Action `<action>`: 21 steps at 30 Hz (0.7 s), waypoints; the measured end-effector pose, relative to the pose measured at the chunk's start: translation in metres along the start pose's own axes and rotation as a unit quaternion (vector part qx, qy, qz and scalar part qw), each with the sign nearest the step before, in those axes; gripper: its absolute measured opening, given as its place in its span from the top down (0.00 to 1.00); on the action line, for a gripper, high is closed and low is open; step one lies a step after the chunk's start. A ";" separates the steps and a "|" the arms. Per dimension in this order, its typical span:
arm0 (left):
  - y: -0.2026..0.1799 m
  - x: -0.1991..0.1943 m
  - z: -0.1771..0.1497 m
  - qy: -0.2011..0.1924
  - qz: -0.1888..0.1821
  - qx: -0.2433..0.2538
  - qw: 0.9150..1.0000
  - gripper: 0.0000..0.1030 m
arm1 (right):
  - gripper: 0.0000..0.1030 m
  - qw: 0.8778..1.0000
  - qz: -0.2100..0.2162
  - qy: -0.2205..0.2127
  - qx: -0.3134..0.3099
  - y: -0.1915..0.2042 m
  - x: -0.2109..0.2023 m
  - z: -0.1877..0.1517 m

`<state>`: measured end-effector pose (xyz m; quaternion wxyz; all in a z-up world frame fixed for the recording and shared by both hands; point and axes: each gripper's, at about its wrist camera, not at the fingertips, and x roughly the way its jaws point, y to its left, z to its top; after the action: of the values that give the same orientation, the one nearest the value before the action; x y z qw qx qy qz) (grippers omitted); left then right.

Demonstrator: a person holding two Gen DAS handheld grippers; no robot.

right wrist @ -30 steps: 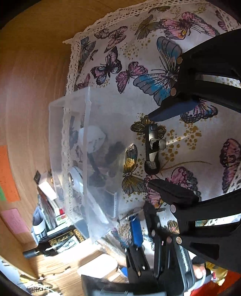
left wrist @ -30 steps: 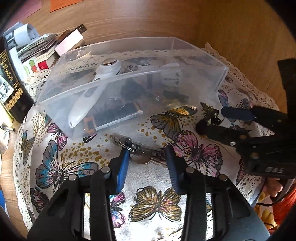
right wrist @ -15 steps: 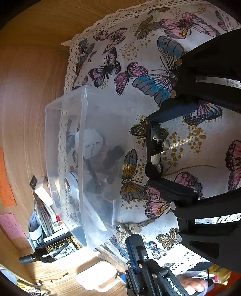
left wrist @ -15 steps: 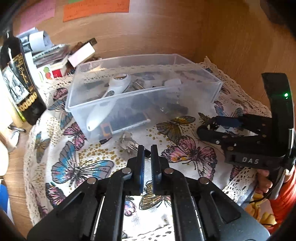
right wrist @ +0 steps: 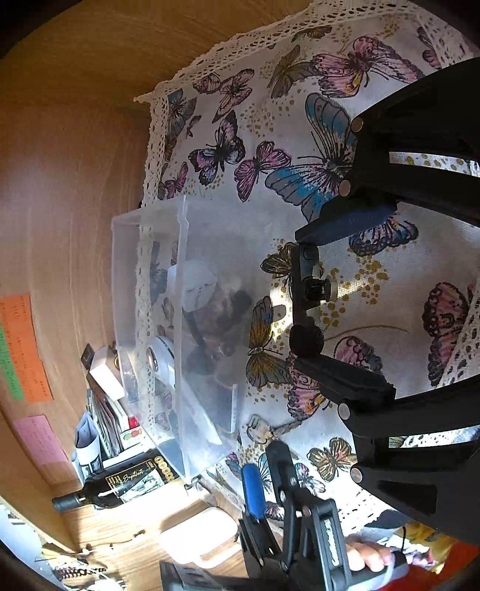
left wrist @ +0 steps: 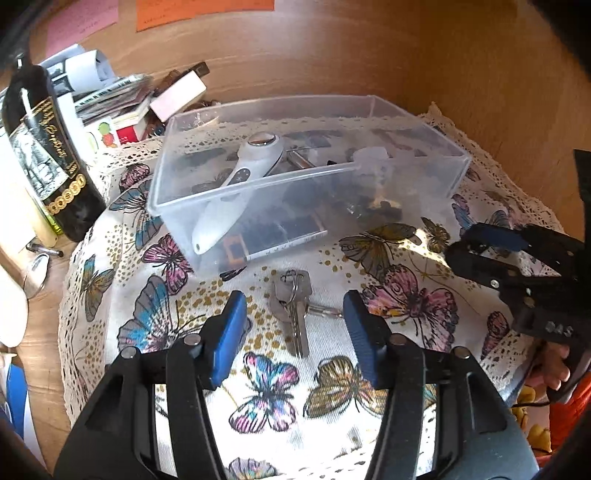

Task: Organize rigid objects
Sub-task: 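Grasp the keys with the left gripper while the right gripper holds the black item, then carry keys and black item into the clear box and open both grippers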

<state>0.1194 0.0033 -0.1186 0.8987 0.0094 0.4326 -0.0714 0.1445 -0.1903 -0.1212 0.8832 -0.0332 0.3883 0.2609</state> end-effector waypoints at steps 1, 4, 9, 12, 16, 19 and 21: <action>0.000 0.005 0.003 0.007 -0.002 -0.003 1.000 0.47 | 0.44 1.000 0.001 -0.002 0.001 -0.001 0.000 0.000; -0.001 0.022 0.011 0.029 -0.006 -0.006 1.000 0.63 | 0.44 1.000 0.005 -0.004 0.004 -0.001 0.000 -0.001; 0.001 0.033 0.013 0.030 -0.006 -0.011 0.999 0.77 | 0.44 1.000 0.008 -0.009 0.005 -0.001 -0.002 -0.002; -0.001 0.028 0.010 0.020 0.006 -0.005 1.000 0.77 | 0.44 1.000 0.007 -0.014 0.000 0.000 -0.004 -0.002; -0.006 0.013 0.006 -0.002 0.011 0.002 1.000 0.77 | 0.44 1.000 0.012 -0.024 -0.003 0.003 -0.008 0.001; -0.008 -0.003 0.005 -0.025 0.011 0.003 1.000 0.77 | 0.44 0.999 0.013 -0.033 -0.005 0.006 -0.012 0.005; -0.008 -0.018 0.008 -0.045 0.008 0.000 0.999 0.77 | 0.44 0.999 0.013 -0.040 -0.007 0.008 -0.016 0.008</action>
<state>0.1132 -0.0026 -0.0997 0.9178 0.0094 0.3917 -0.0647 0.1371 -0.1886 -0.1036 0.8944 -0.0235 0.3513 0.2760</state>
